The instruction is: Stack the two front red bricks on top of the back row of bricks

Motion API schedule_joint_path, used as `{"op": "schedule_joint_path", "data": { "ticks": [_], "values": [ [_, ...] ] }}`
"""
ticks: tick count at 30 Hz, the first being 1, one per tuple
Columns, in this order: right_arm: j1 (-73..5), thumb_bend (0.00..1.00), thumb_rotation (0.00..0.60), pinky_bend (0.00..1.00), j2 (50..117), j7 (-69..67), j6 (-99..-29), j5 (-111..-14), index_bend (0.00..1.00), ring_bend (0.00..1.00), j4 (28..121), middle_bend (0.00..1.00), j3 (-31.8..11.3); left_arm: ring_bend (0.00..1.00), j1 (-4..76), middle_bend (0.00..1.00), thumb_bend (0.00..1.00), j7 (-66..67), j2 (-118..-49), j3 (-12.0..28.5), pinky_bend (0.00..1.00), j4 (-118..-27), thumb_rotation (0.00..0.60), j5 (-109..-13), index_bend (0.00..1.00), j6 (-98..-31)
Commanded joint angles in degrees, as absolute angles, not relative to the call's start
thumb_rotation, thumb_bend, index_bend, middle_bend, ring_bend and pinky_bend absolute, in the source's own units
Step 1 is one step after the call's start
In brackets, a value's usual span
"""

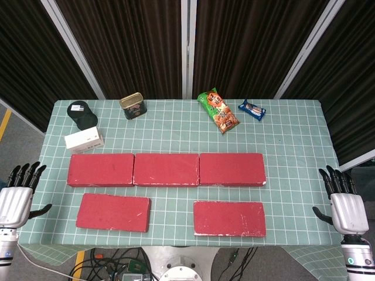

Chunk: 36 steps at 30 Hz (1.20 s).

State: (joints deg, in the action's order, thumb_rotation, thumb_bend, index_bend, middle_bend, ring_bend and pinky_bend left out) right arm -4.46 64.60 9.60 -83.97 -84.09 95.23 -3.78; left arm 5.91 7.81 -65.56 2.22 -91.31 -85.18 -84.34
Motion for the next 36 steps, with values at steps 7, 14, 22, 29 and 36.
{"op": "schedule_joint_path", "data": {
  "ticks": [7, 14, 22, 29, 36],
  "values": [
    [-4.41, 0.09, 0.600, 0.00, 64.10, 9.09, -84.09, -83.97, 0.00, 0.00, 95.47, 0.00, -3.94, 0.00, 6.32, 0.04, 0.00, 7.65, -65.65, 2.04, 0.02, -91.60, 0.600, -85.24, 0.09, -83.48],
    [-4.49, 0.10, 0.600, 0.00, 63.86, 8.63, -84.25, -83.72, 0.00, 0.00, 95.68, 0.00, -4.35, 0.00, 7.58, 0.04, 0.00, 4.43, -62.60, 0.48, 0.02, -97.13, 0.600, -88.09, 0.08, -81.01],
    [-4.73, 0.09, 0.600, 0.00, 62.99, 8.04, -84.17, -83.55, 0.00, 0.00, 95.39, 0.00, -4.78, 0.00, 11.63, 0.04, 0.00, 6.27, -59.82, -2.50, 0.02, -107.10, 0.600, -92.02, 0.08, -72.84],
    [-4.84, 0.10, 0.600, 0.00, 63.29, 6.53, -83.88, -83.57, 0.00, 0.00, 94.35, 0.00, -4.74, 0.00, 17.09, 0.04, 0.00, 12.45, -61.37, -3.71, 0.02, -113.12, 0.600, -89.67, 0.08, -61.27],
    [-4.72, 0.10, 0.600, 0.00, 63.39, 4.83, -83.75, -83.13, 0.00, 0.00, 92.92, 0.00, -4.82, 0.00, 19.58, 0.05, 0.00, 14.18, -66.19, -3.36, 0.00, -113.50, 0.600, -86.81, 0.08, -57.27]
  ]
}}
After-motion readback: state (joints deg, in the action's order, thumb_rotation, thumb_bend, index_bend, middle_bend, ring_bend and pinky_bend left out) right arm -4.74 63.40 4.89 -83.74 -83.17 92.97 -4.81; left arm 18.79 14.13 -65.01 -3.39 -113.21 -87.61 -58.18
